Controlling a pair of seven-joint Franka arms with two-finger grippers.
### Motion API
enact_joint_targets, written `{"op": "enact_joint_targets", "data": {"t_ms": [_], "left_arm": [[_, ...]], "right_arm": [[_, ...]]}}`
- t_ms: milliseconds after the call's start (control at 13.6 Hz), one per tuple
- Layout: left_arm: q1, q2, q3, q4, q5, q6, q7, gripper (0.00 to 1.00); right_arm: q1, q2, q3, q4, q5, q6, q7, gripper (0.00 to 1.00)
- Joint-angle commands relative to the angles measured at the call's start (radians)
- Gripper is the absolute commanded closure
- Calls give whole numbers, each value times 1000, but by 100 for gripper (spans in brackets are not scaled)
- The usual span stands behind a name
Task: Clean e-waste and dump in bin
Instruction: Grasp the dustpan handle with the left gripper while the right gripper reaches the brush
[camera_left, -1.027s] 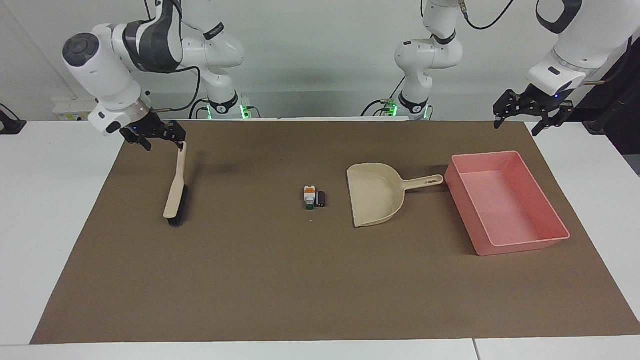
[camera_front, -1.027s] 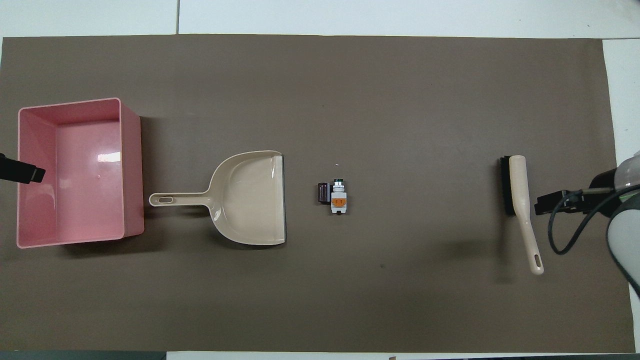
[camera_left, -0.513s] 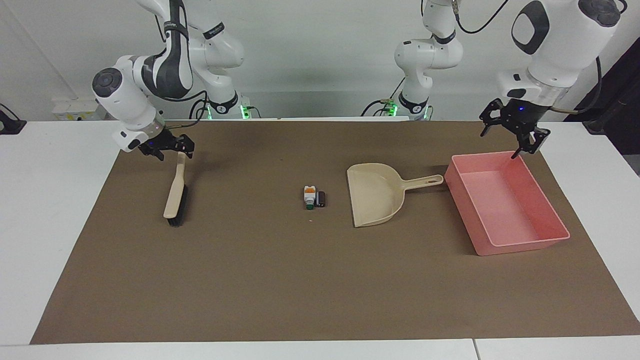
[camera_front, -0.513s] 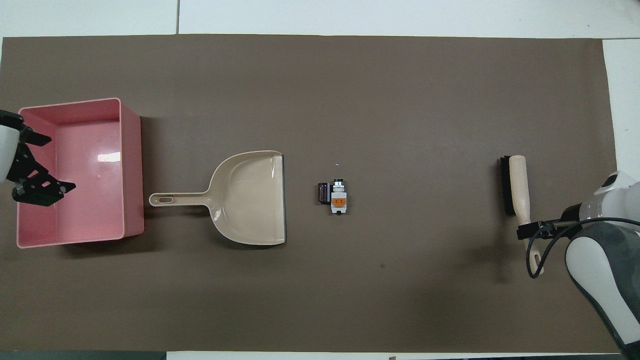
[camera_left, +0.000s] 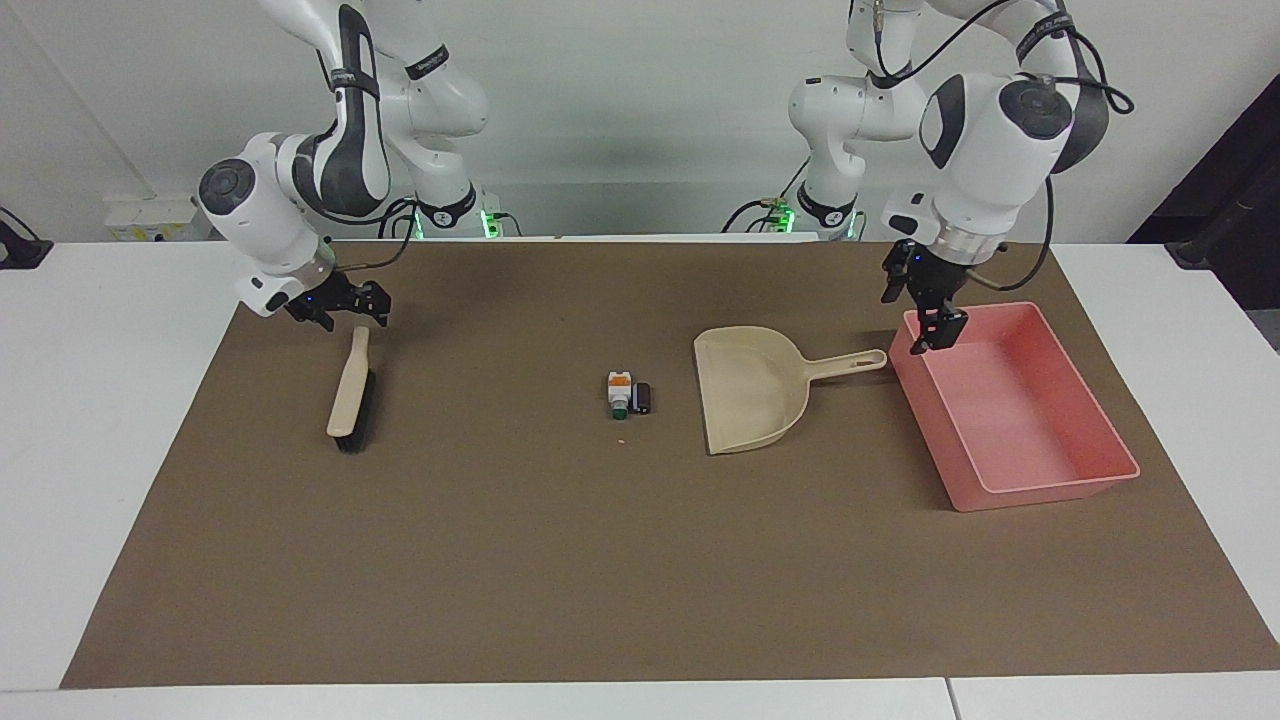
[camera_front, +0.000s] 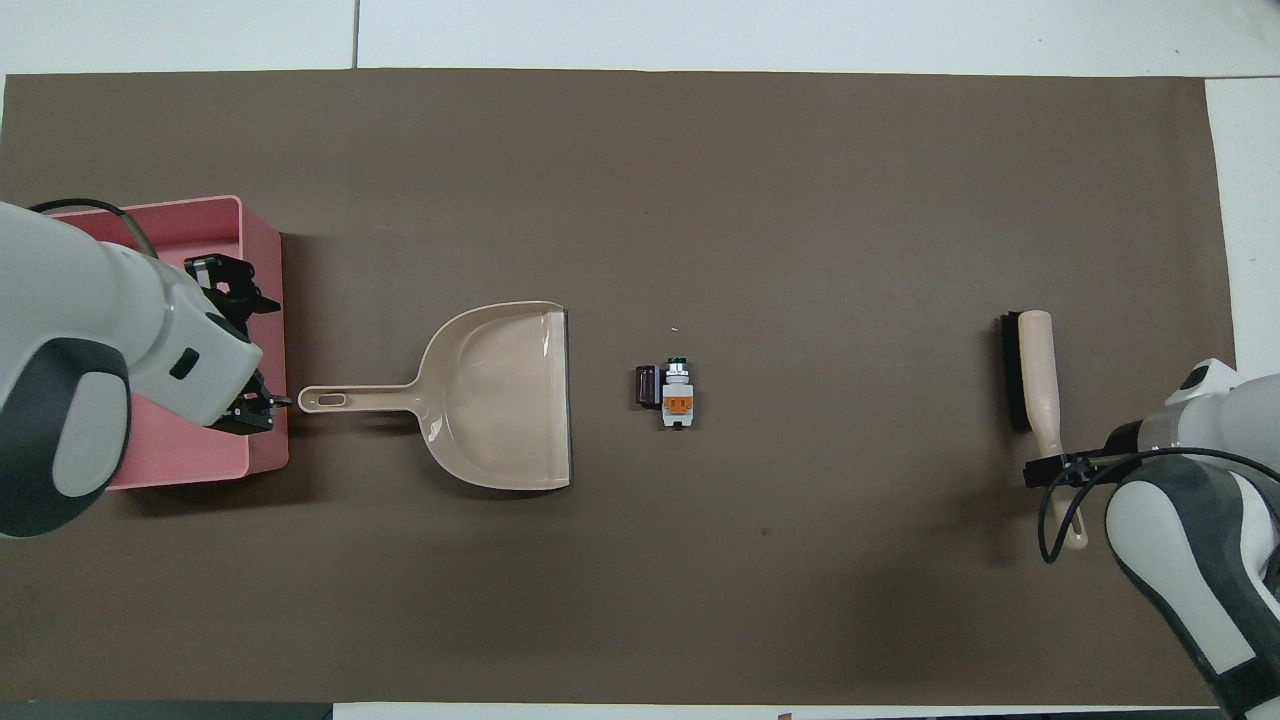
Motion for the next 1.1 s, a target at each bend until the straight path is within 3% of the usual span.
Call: {"op": "enact_joint_targets", "data": {"t_ms": [0, 220, 440, 807, 1027], "left_arm": [[-52, 35, 14, -67, 10, 104, -22, 1], [-70, 89, 12, -102, 10, 165, -56, 1], [-96, 96, 14, -170, 10, 266, -131, 1], [-110, 76, 14, -226, 10, 267, -139, 3], [-109, 65, 14, -251, 10, 279, -137, 5]], "right_arm": [[-13, 0, 4, -11, 12, 20, -44, 19], [-8, 0, 4, -11, 12, 20, -41, 24], [-8, 4, 4, -12, 12, 29, -44, 30], [-8, 3, 4, -17, 12, 31, -47, 49], [-10, 3, 4, -18, 12, 31, -48, 50]]}}
